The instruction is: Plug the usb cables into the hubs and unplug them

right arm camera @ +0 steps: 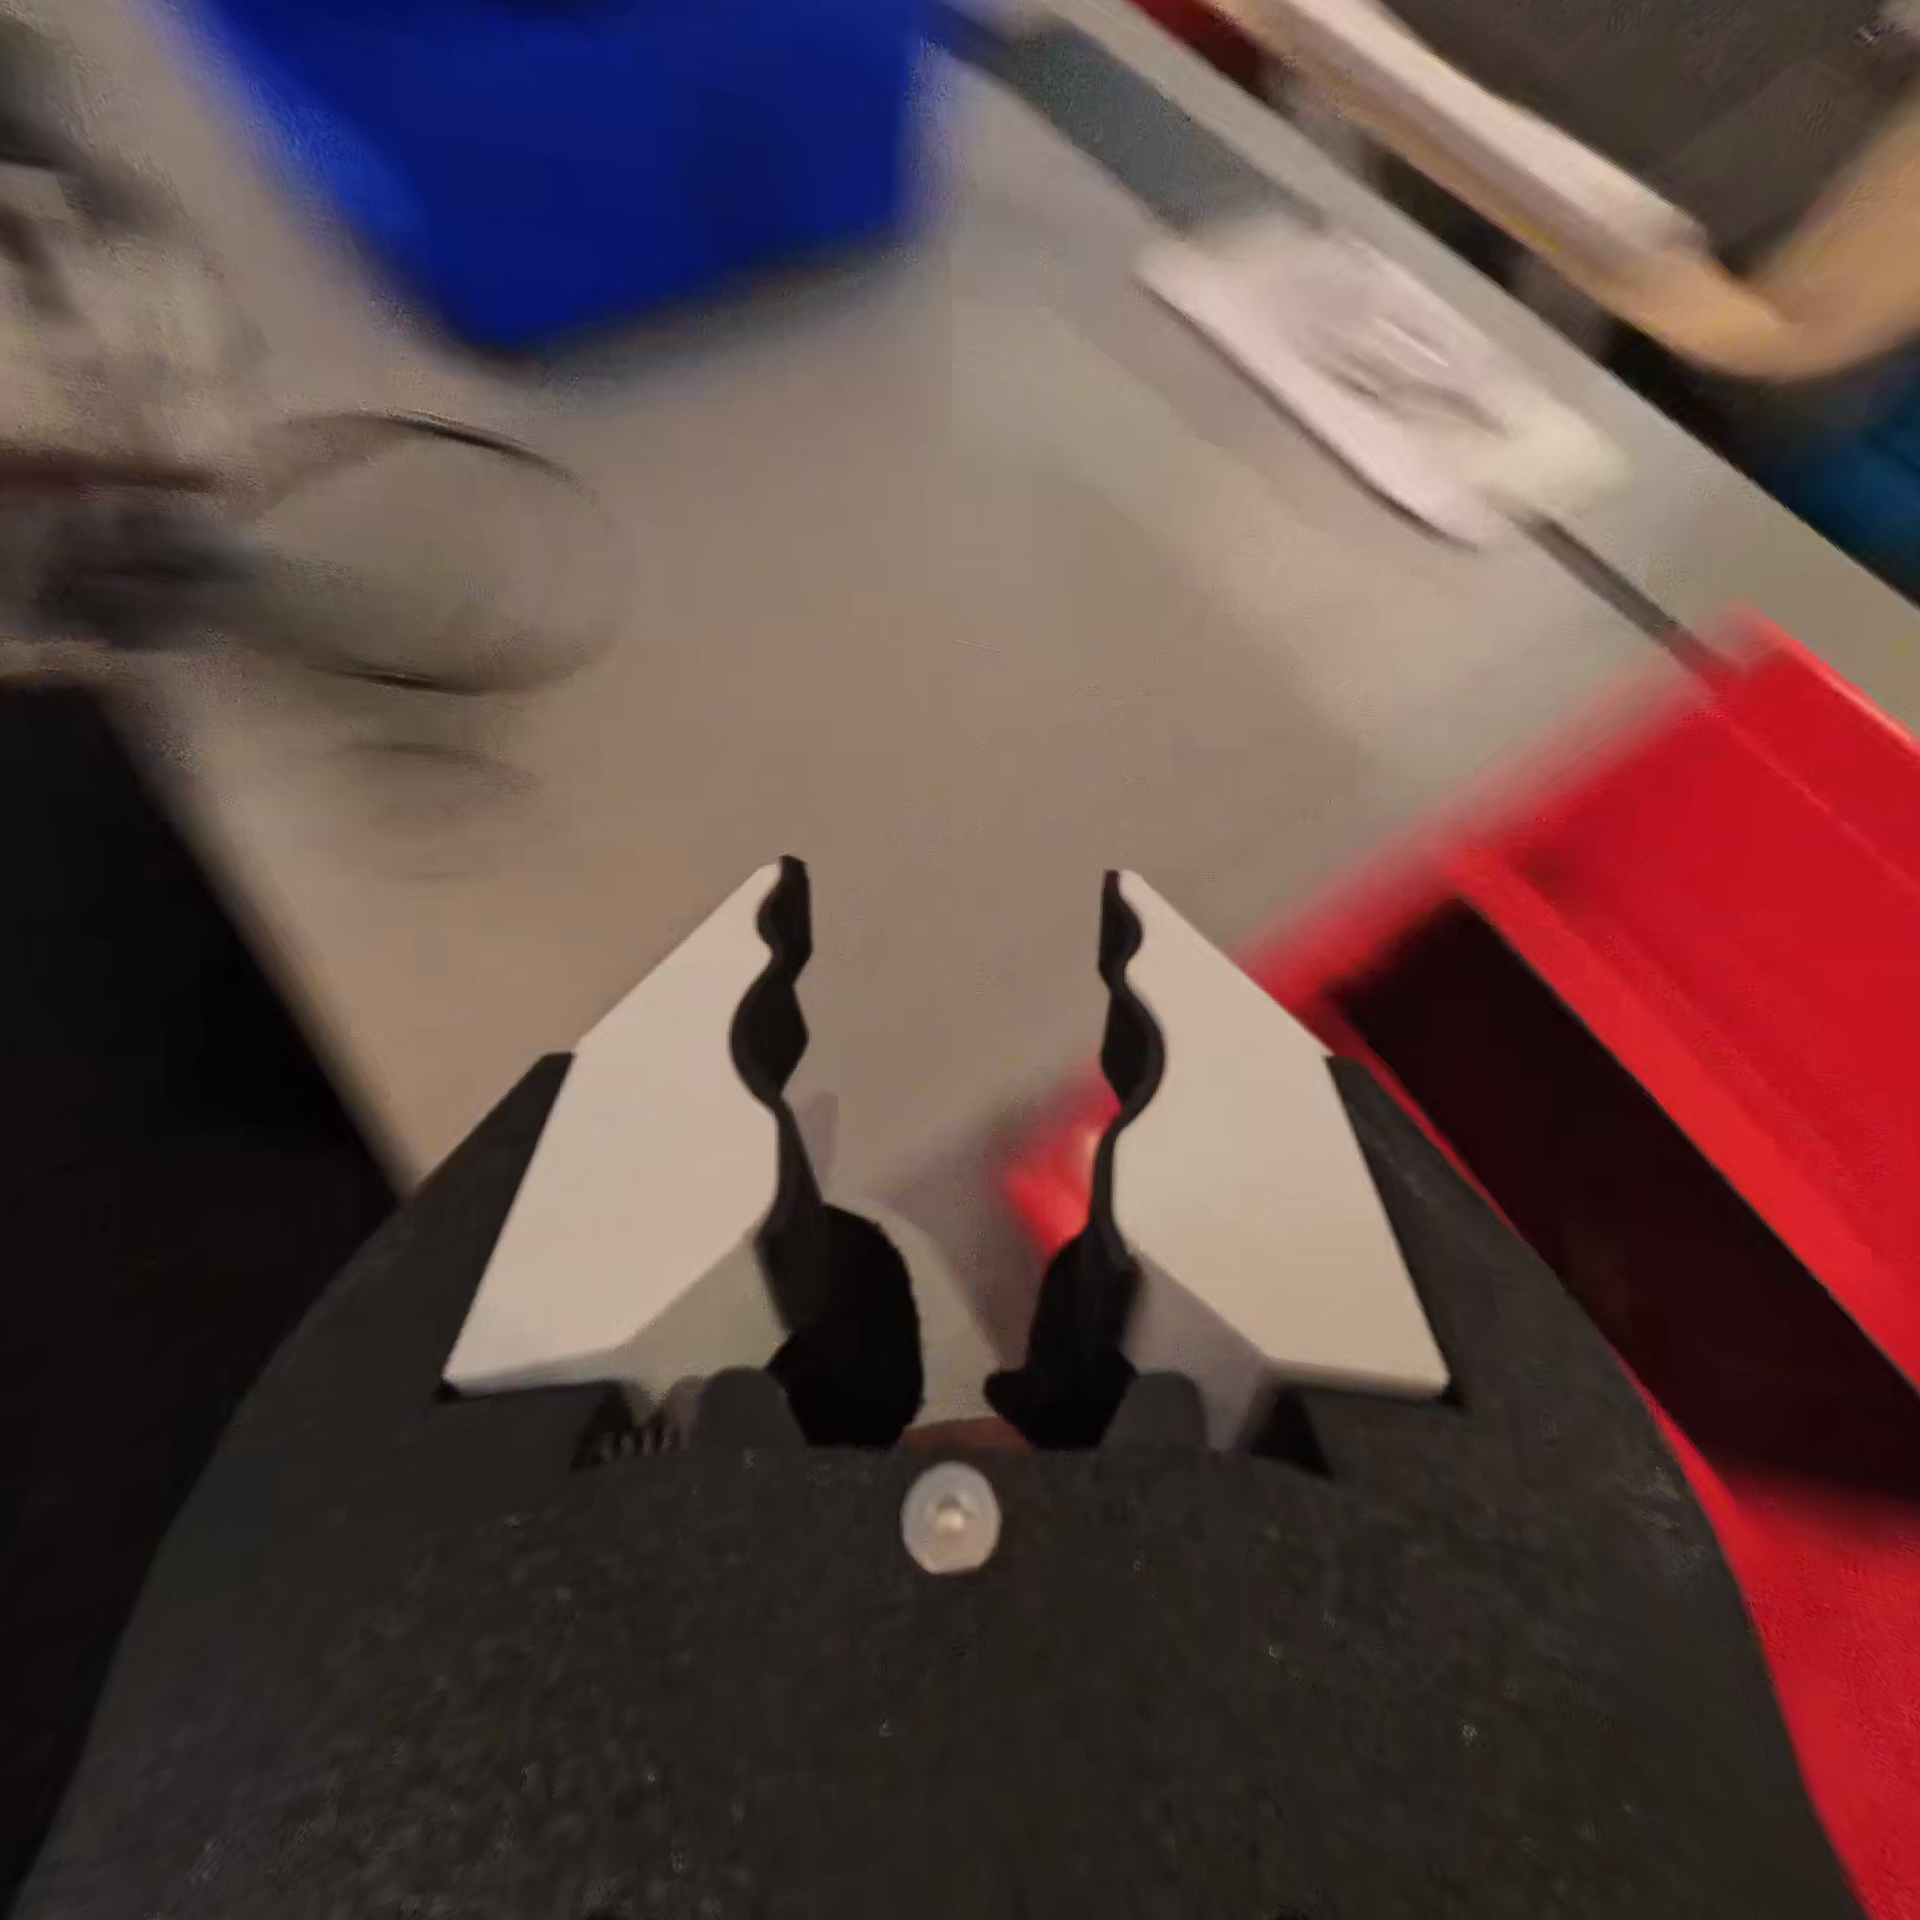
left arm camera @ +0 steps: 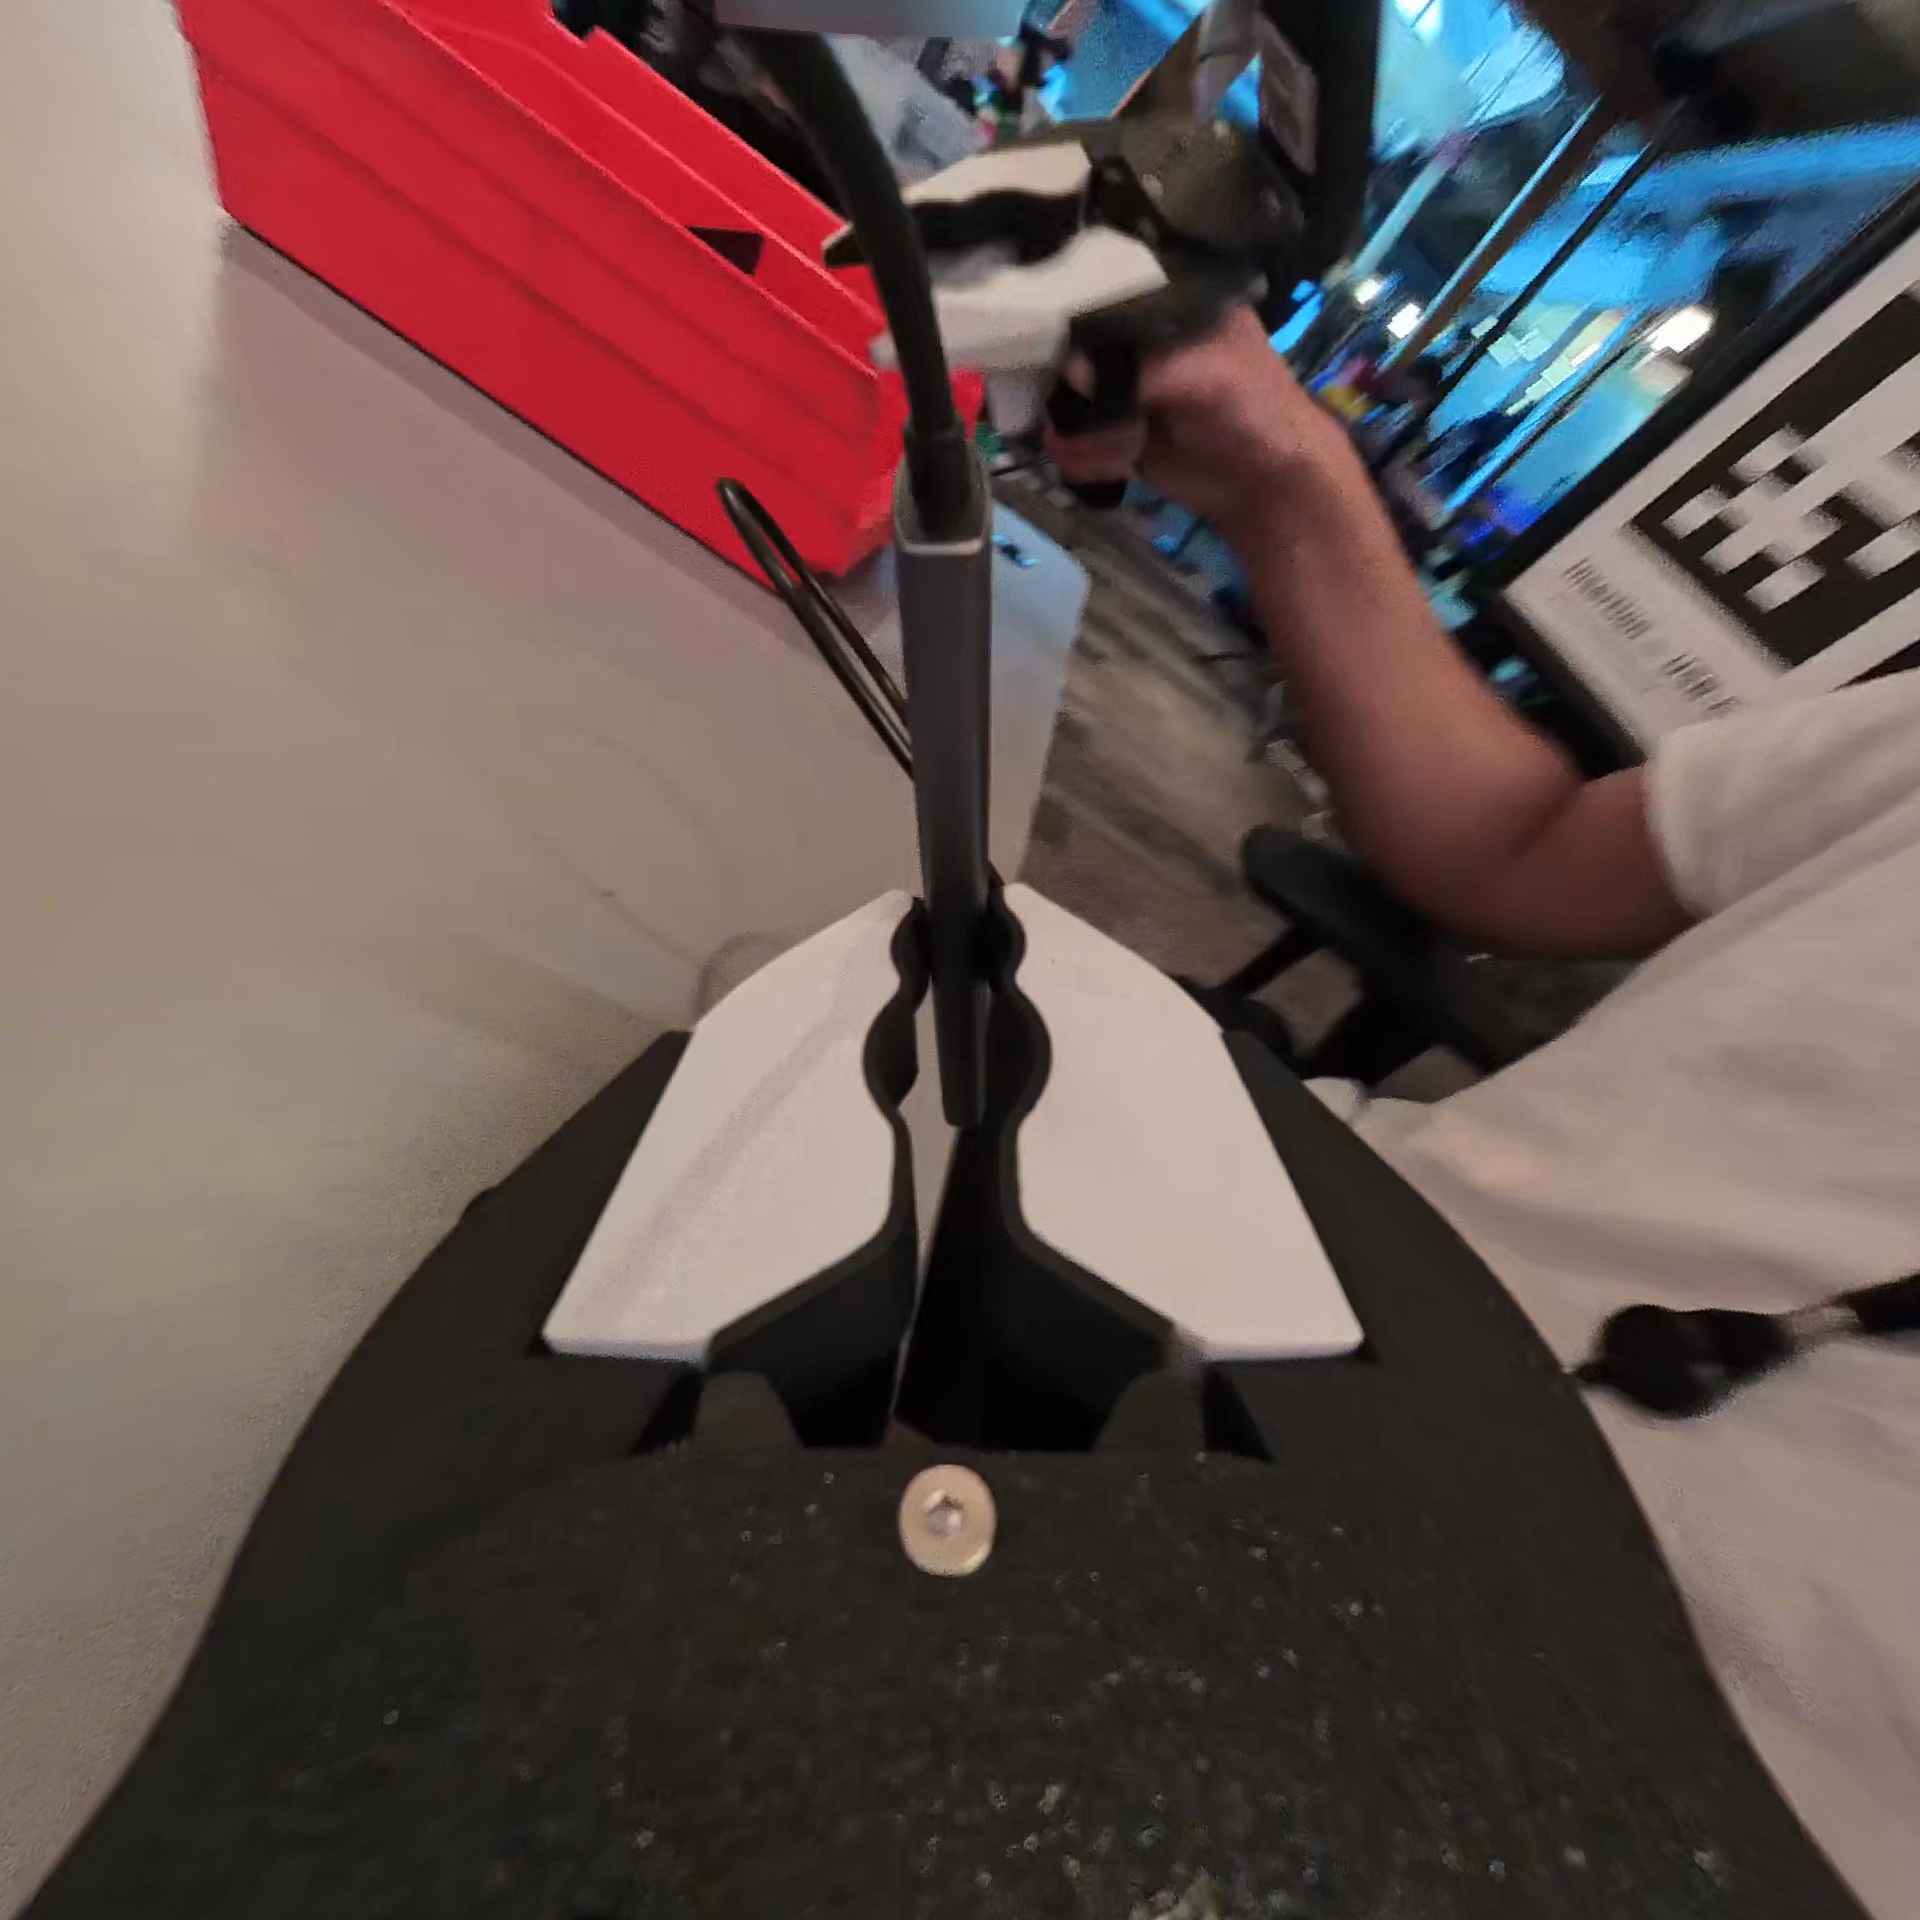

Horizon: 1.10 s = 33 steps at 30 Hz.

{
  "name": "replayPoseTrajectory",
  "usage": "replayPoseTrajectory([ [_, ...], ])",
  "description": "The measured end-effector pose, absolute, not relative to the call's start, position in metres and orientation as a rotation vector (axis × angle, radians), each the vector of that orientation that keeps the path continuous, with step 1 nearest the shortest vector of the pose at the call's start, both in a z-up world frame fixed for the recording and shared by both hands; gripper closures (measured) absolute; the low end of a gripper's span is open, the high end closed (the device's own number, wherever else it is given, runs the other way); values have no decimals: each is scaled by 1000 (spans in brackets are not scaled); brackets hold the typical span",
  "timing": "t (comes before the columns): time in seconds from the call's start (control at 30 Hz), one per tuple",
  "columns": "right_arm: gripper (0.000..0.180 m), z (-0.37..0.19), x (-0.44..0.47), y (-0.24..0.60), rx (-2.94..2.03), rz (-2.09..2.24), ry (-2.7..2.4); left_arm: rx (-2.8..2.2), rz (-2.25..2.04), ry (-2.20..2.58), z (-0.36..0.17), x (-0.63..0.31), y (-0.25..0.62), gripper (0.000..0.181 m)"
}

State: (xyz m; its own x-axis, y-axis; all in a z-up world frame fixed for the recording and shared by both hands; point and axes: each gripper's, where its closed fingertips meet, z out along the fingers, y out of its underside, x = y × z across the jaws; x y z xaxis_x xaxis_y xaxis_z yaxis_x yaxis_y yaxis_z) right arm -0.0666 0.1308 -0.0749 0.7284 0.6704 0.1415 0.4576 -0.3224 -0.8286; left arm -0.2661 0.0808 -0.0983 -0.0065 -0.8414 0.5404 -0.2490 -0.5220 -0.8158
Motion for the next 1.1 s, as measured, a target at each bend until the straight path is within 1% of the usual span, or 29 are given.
replayPoseTrajectory([
  [0.03, 122, -72, -114, 104, -1876, 428, -1045, -1801, -1674, 1117, -97, -265, 75, 171],
  [0.07, 127, -73, -149, 82, -1796, 495, -1185, -1816, -1767, 1107, -95, -264, 69, 171],
  [0.13, 127, -78, -198, 58, -1651, 504, -1341, -1844, -1851, 1077, -95, -262, 66, 171],
  [0.2, 133, -83, -234, 41, -1544, 547, -1426, -1868, -1948, 1086, -93, -262, 57, 171],
  [0.23, 134, -88, -243, 40, -1521, 530, -1443, -1876, -1979, 1081, -92, -262, 55, 171],
  [0.3, 141, -99, -252, 38, -1502, 516, -1482, -1876, -2061, 1071, -89, -262, 49, 171],
  [0.47, 171, -93, -257, 40, -1453, 569, -1395, -1851, -2171, 1004, -85, -261, 46, 171],
  [0.63, 171, -101, -256, 50, -1574, 720, -1274, -1866, -2047, 953, -90, -259, 58, 170],
  [0.77, 171, -91, -252, 65, -1617, 811, -1103, -1864, -1990, 884, -91, -261, 69, 154],
  [0.83, 172, -88, -244, 77, -1665, 845, -1001, -1846, -1933, 889, -92, -263, 73, 154],
  [0.97, 172, -98, -233, 95, -1786, 887, -816, -1804, -1565, 1000, -99, -259, 83, 151],
  [1.1, 171, -112, -232, 109, -1883, 806, -695, -1796, -1174, 1071, -112, -254, 94, 148],
])
